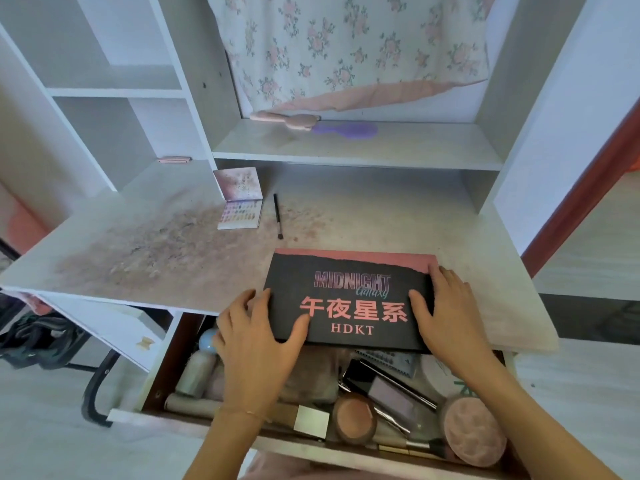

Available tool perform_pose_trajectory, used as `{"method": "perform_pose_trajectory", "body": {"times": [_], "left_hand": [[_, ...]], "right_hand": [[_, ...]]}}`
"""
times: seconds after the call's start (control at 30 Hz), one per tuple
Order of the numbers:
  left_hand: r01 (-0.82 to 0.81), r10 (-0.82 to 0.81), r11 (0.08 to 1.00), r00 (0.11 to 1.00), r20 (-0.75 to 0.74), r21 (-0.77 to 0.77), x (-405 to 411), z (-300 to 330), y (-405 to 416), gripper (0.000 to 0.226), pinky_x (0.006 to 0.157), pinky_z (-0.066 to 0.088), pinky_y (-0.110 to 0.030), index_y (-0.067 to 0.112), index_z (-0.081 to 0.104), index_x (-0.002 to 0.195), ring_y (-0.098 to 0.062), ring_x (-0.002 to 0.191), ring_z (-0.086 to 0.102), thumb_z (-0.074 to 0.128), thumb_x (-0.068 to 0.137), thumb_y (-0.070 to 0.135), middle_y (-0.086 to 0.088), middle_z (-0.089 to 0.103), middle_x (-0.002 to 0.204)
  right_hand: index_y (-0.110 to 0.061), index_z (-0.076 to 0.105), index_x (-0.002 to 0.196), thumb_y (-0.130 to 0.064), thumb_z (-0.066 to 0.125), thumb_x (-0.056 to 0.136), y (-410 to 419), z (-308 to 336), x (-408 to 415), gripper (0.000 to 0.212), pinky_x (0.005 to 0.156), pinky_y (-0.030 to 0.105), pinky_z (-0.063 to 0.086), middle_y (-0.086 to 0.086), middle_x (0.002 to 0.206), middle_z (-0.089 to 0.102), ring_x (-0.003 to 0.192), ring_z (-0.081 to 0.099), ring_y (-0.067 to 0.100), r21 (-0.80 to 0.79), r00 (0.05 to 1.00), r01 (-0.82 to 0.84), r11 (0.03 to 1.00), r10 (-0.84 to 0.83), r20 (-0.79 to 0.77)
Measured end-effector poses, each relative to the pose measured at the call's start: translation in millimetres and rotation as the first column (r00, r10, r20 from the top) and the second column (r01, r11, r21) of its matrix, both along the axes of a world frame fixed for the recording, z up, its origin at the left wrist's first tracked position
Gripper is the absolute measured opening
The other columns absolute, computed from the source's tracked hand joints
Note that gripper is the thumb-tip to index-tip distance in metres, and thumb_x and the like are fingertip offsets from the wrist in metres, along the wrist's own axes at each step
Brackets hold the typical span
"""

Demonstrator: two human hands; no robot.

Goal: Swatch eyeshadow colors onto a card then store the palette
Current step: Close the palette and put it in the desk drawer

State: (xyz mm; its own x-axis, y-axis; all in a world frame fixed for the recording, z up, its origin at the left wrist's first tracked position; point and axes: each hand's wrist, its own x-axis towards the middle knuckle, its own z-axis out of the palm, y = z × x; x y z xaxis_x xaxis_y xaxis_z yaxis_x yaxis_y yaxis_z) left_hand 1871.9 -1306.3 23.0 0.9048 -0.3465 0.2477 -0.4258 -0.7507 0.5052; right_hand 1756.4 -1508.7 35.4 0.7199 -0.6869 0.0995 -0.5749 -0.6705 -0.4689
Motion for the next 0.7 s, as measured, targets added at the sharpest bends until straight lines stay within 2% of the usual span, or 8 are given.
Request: {"method": "perform_pose_trajectory", "body": {"times": [0.1, 0.2, 0.27, 0.37, 0.43, 0.5, 0.6, 0.7], "left_hand": [[-0.055, 0.023, 0.965, 0.992, -0.127, -0.256, -12.2, -1.0, 8.4, 0.056, 0.09, 0.042, -0.035, 0.014, 0.051, 0.115, -0.015, 0.102, 0.039, 0.072, 0.07, 0.04, -0.005, 0.042, 0.117], [-0.13, -0.014, 0.893, 0.949, -0.314, -0.432, -10.0, -0.2, 11.6, 0.057, 0.08, 0.045, -0.025, 0.014, 0.042, 0.117, -0.012, 0.093, 0.05, 0.073, 0.073, 0.032, 0.001, 0.043, 0.111], [-0.155, -0.04, 0.87, 0.924, -0.381, -0.467, -2.4, 1.6, 14.8, 0.057, 0.072, 0.043, -0.018, 0.016, 0.039, 0.122, -0.006, 0.087, 0.054, 0.07, 0.077, 0.032, 0.004, 0.05, 0.104], [-0.122, -0.115, 0.881, 0.882, -0.457, -0.457, 4.7, -0.6, 20.3, 0.045, 0.071, 0.047, -0.021, 0.02, 0.04, 0.121, -0.008, 0.088, 0.058, 0.06, 0.085, 0.037, 0.005, 0.057, 0.101], [-0.092, -0.13, 0.885, 0.892, -0.432, -0.457, 5.3, -2.6, 25.6, 0.027, 0.063, 0.047, -0.014, 0.023, 0.045, 0.113, -0.003, 0.084, 0.058, 0.053, 0.089, 0.033, 0.01, 0.058, 0.093], [-0.114, -0.134, 0.856, 0.894, -0.428, -0.505, 5.3, -3.9, 32.7, 0.019, 0.057, 0.046, -0.012, 0.021, 0.049, 0.109, 0.0, 0.08, 0.059, 0.052, 0.091, 0.027, 0.015, 0.059, 0.085], [-0.144, -0.152, 0.823, 0.876, -0.458, -0.549, 4.9, -5.9, 47.3, 0.018, 0.056, 0.049, -0.011, 0.024, 0.052, 0.11, 0.004, 0.071, 0.063, 0.052, 0.092, 0.024, 0.015, 0.063, 0.084], [-0.149, -0.16, 0.806, 0.877, -0.454, -0.572, 9.5, -3.0, 67.3, 0.019, 0.054, 0.048, -0.007, 0.026, 0.056, 0.11, 0.005, 0.072, 0.064, 0.05, 0.092, 0.024, 0.012, 0.066, 0.085]], "right_hand": [[-0.007, 0.024, 0.139, -0.033, 0.039, 0.094, 15.0, -0.4, -11.2, 0.054, 0.108, 0.045, 0.026, 0.013, 0.138, 0.04, 0.127, 0.034, 0.028, 0.035, 0.999, 0.034, 0.999, -0.035, 0.014], [-0.004, 0.023, 0.139, -0.031, 0.04, 0.093, 25.1, -0.5, -16.9, 0.055, 0.108, 0.045, 0.026, 0.016, 0.139, 0.037, 0.128, 0.032, 0.028, 0.046, 0.998, 0.038, 0.998, -0.04, 0.052], [-0.006, 0.019, 0.141, -0.03, 0.041, 0.093, 30.3, -2.9, -22.9, 0.058, 0.108, 0.044, 0.027, 0.015, 0.142, 0.034, 0.128, 0.031, 0.028, 0.048, 0.995, 0.036, 0.998, -0.04, 0.089], [-0.009, 0.028, 0.141, -0.026, 0.047, 0.092, 34.1, -5.9, -34.1, 0.055, 0.106, 0.036, 0.028, 0.011, 0.141, 0.039, 0.125, 0.034, 0.026, 0.007, 0.987, 0.022, 1.0, -0.023, 0.158], [-0.008, 0.037, 0.136, -0.019, 0.05, 0.091, 34.4, -6.7, -39.0, 0.048, 0.1, 0.028, 0.026, 0.01, 0.138, 0.044, 0.123, 0.035, 0.023, 0.01, 0.977, 0.02, 1.0, -0.022, 0.213], [-0.006, 0.042, 0.133, -0.017, 0.052, 0.089, 36.0, -6.4, -40.5, 0.046, 0.097, 0.026, 0.024, 0.01, 0.134, 0.047, 0.121, 0.035, 0.021, 0.011, 0.975, 0.015, 1.0, -0.017, 0.223], [-0.006, 0.046, 0.13, -0.019, 0.053, 0.088, 42.3, -6.3, -37.2, 0.044, 0.1, 0.032, 0.03, 0.011, 0.133, 0.047, 0.121, 0.032, 0.022, -0.086, 0.987, -0.033, 0.996, 0.046, 0.151], [-0.01, 0.045, 0.131, -0.028, 0.048, 0.09, 48.6, -0.9, -25.4, 0.045, 0.11, 0.04, 0.021, 0.01, 0.14, 0.042, 0.131, 0.027, 0.025, -0.185, 0.992, -0.121, 0.975, 0.127, 0.025]]}}
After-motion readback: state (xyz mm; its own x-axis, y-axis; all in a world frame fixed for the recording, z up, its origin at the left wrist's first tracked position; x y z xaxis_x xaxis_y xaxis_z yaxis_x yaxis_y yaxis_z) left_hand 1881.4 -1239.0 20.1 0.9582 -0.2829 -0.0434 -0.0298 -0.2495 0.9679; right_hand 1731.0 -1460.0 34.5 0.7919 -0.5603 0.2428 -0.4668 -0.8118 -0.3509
